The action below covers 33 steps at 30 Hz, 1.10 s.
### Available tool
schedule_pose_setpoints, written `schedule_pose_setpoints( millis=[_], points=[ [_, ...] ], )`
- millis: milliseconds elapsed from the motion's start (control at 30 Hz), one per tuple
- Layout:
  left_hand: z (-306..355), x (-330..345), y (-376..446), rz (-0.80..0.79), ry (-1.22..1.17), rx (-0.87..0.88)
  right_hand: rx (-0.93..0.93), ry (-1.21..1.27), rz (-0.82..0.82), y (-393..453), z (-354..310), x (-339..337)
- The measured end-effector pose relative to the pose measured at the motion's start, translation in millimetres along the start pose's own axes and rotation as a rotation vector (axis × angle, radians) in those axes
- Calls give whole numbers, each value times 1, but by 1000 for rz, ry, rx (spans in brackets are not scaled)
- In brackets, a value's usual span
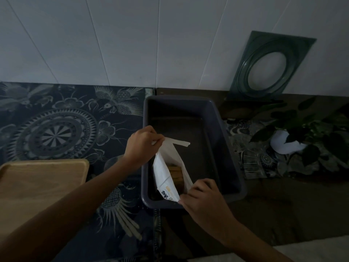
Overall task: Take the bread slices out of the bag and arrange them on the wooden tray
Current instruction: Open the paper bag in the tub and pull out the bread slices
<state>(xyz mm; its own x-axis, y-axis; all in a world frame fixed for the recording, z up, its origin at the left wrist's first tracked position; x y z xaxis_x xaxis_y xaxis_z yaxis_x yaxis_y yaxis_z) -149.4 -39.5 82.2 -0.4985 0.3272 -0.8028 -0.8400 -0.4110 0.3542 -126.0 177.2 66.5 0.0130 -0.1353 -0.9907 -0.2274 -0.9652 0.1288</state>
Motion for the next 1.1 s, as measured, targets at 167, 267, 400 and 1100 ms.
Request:
schedule_pose_setpoints(
  millis=[167,267,400,1100],
  points=[
    [-3,-2,-4,25,-39,-60,46,30,-25,2,-1,0],
    [4,1,-7,-13,-79,-19,116,114,-43,6,7,-3],
    [11,2,-11,-38,-71,55,182,177,-36,22,14,-14],
    [4,-6,-16,-22,-182,73,326,45,-598,114,16,112]
  ],
)
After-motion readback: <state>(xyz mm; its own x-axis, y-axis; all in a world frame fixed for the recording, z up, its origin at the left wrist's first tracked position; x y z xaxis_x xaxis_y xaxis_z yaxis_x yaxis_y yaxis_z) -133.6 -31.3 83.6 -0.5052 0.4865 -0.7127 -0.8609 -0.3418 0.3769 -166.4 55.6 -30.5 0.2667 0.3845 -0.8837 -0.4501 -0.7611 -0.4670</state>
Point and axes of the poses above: each hand's wrist, its own y-axis towards the middle knuckle, its own x-axis out of the palm, z = x × y, the point moved 9 cm from there along y, towards the middle knuckle, and after that the axes turned 1 degree about y, right-handed, at the moved point
